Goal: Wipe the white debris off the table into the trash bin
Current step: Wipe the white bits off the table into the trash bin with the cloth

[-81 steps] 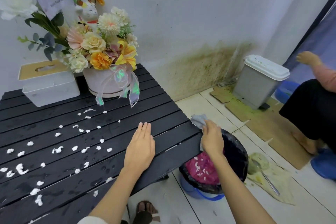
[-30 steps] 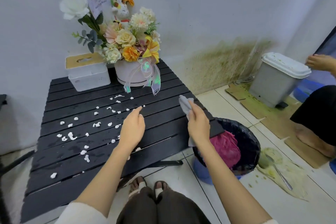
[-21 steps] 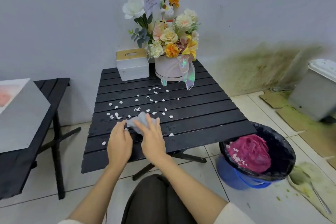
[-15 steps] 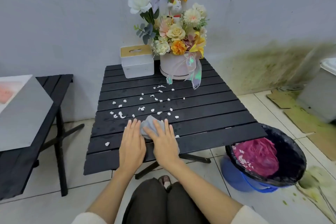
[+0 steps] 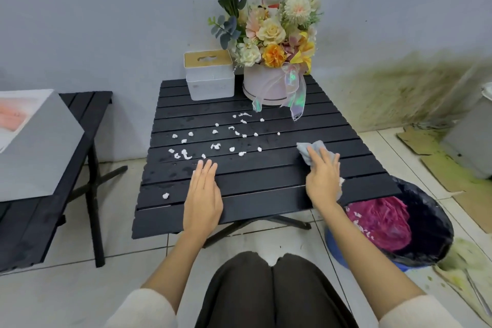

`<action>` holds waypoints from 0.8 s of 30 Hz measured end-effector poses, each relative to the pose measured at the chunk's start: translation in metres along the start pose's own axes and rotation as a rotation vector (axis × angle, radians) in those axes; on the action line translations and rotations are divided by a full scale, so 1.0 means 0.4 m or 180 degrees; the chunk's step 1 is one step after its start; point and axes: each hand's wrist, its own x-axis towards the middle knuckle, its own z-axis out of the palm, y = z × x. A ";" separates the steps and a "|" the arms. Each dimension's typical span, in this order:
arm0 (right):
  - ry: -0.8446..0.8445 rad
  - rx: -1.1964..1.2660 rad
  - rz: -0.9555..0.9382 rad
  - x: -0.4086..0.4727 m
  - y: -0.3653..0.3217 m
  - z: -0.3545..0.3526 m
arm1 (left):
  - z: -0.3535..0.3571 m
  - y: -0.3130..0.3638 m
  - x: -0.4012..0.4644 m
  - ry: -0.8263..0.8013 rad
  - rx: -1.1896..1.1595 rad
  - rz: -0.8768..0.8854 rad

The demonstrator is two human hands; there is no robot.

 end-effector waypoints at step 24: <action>-0.0900 -0.0494 -0.1416 -0.172 -0.334 0.279 | -0.144 -0.253 -0.040 0.0407 0.0523 -0.1514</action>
